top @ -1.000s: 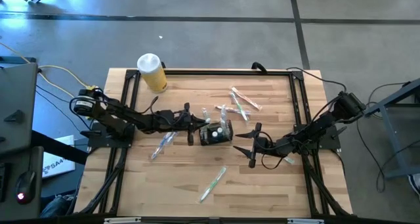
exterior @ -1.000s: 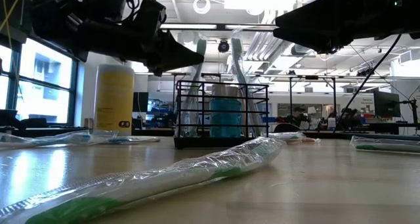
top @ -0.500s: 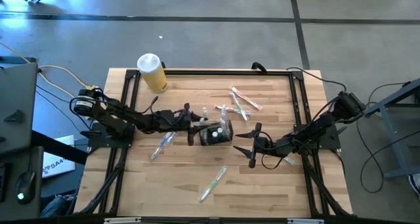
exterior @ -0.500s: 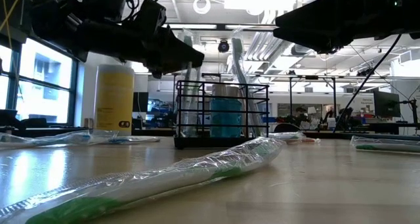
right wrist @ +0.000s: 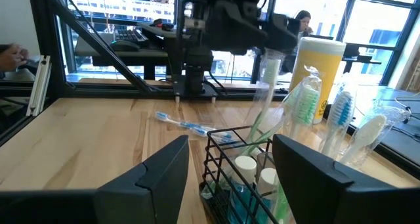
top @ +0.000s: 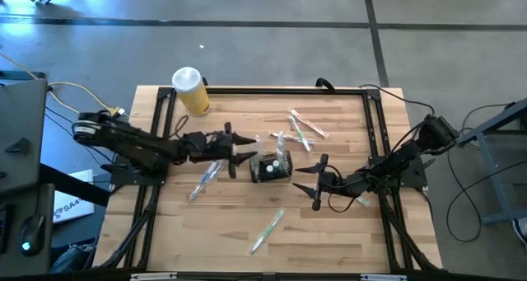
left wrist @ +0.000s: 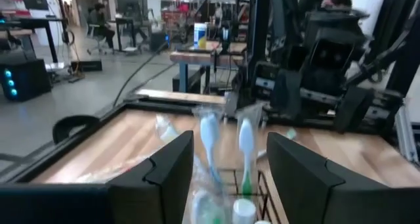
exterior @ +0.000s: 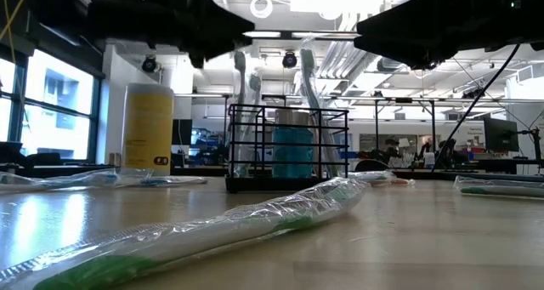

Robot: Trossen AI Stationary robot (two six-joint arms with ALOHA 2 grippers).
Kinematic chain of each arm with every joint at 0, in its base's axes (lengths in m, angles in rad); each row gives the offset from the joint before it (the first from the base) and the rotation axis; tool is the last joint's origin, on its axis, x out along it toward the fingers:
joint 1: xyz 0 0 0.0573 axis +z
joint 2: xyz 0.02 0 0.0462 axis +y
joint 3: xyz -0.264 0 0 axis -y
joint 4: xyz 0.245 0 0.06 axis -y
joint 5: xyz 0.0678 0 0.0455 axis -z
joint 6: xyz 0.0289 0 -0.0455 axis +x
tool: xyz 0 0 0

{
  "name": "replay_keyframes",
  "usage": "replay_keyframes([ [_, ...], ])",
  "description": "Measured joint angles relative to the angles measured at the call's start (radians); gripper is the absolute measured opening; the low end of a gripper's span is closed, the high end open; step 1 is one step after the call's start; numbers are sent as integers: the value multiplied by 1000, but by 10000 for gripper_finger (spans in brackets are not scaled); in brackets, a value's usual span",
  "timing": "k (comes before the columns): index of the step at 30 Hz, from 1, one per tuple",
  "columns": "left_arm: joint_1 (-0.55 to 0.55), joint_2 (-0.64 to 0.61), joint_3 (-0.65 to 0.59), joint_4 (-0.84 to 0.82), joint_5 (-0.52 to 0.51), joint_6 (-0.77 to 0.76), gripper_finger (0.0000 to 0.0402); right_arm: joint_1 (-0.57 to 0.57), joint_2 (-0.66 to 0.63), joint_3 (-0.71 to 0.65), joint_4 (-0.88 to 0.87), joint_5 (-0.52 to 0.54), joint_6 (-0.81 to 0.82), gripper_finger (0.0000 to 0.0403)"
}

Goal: Pick & Place toothbrushing station
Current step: Put the blue toothbrush into the wire organizer

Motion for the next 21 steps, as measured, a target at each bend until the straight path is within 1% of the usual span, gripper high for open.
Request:
replay_keyframes([
  [6,-2,-226,0,-348,0,-22,189,1,0,0,-14,0,1,212],
  [10,-55,-356,0,-581,-3,-62,189,1,0,0,-21,0,3,212],
  [15,-199,-457,0,-815,-24,-154,189,1,0,0,-22,0,7,212],
  [18,-305,-466,8,-945,-24,-254,189,1,0,0,-22,0,29,212],
  [21,-413,-444,37,-1080,-24,-395,189,1,0,0,-22,0,30,212],
])
